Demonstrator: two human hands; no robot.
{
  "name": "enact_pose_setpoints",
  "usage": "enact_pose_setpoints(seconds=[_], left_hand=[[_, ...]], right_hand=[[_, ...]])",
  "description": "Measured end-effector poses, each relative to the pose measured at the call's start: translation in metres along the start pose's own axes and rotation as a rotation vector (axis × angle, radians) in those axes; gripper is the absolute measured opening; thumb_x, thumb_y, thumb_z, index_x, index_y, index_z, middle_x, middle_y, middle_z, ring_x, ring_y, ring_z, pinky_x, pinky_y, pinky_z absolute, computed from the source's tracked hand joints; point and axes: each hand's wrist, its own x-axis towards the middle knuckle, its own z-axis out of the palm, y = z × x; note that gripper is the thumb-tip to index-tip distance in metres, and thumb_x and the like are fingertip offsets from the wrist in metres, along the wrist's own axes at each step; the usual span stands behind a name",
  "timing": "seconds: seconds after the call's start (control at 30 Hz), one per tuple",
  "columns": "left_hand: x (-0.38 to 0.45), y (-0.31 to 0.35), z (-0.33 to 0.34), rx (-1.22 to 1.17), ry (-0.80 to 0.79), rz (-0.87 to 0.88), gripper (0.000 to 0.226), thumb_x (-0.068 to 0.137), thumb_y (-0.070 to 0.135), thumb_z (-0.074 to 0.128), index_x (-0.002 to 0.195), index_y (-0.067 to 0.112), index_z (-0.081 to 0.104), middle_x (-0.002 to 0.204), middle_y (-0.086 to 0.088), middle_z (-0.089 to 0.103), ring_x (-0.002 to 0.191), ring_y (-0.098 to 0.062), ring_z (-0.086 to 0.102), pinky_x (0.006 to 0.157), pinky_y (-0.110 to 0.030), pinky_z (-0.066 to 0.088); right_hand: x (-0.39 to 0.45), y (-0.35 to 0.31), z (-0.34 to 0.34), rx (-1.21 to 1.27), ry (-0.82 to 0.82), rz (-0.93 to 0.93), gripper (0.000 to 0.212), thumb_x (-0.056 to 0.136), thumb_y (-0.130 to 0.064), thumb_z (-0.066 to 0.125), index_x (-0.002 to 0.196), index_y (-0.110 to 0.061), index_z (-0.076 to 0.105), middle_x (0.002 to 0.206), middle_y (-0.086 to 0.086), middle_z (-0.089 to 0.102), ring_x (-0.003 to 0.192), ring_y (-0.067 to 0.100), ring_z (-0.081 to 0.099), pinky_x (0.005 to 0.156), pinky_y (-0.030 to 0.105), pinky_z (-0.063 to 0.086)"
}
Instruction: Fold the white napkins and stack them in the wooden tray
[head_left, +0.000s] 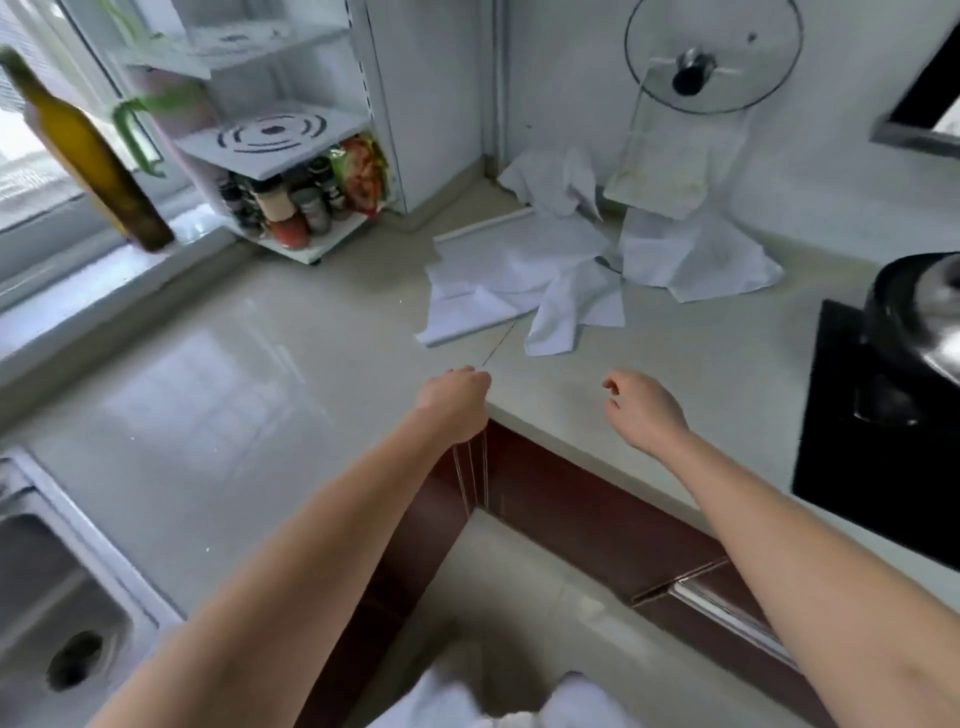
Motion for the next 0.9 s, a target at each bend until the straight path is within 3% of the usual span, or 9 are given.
enact_pose_setpoints(seconds=[0.13, 0.3, 0.57, 0.73, 0.9], left_hand=[[0.057, -0.013, -0.018, -0.079, -0.029, 0.011, 0.043, 0.094, 0.019, 0.053, 0.136, 0.014, 0.046, 0.133, -0.005, 0.049, 0.12, -0.026, 0.05, 0.095, -0.038, 0.046], [0.111, -0.012, -0.008, -0.152, -0.05, -0.007, 0.05, 0.092, 0.021, 0.057, 0.14, 0.015, 0.042, 0.135, -0.003, 0.049, 0.117, -0.023, 0.053, 0.09, -0.036, 0.049], [0.181, 0.005, 0.007, -0.385, 0.002, -0.201, 0.05, 0.09, 0.03, 0.063, 0.134, 0.012, 0.047, 0.134, -0.003, 0.054, 0.12, -0.022, 0.053, 0.098, -0.035, 0.045], [0.211, 0.024, 0.018, -0.566, -0.059, -0.313, 0.053, 0.087, 0.028, 0.068, 0.133, 0.011, 0.048, 0.13, -0.007, 0.055, 0.115, -0.022, 0.055, 0.096, -0.035, 0.047], [0.234, 0.04, 0.023, -0.724, -0.037, -0.383, 0.05, 0.088, 0.023, 0.066, 0.132, 0.007, 0.049, 0.121, -0.009, 0.06, 0.1, -0.025, 0.061, 0.083, -0.033, 0.053]], right_hand=[[0.049, -0.001, -0.005, -0.051, 0.007, -0.039, 0.027, 0.092, -0.01, 0.046, 0.116, -0.007, 0.057, 0.119, 0.01, 0.055, 0.11, 0.028, 0.051, 0.081, 0.035, 0.045], [0.123, 0.001, -0.005, -0.182, -0.04, -0.152, 0.036, 0.089, 0.0, 0.041, 0.123, -0.008, 0.052, 0.126, 0.009, 0.049, 0.115, 0.027, 0.046, 0.085, 0.035, 0.041], [0.257, 0.023, -0.004, -0.493, -0.143, -0.647, 0.043, 0.08, -0.004, 0.058, 0.122, -0.01, 0.053, 0.131, 0.009, 0.048, 0.122, 0.029, 0.046, 0.096, 0.036, 0.037], [0.303, 0.043, 0.007, -0.527, -0.188, -0.793, 0.049, 0.046, -0.005, 0.083, 0.093, -0.009, 0.068, 0.107, 0.013, 0.066, 0.097, 0.03, 0.065, 0.08, 0.034, 0.053], [0.326, 0.04, 0.019, -0.412, -0.111, -0.864, 0.035, 0.042, 0.004, 0.084, 0.072, -0.007, 0.07, 0.082, 0.008, 0.069, 0.072, 0.027, 0.065, 0.067, 0.03, 0.054]])
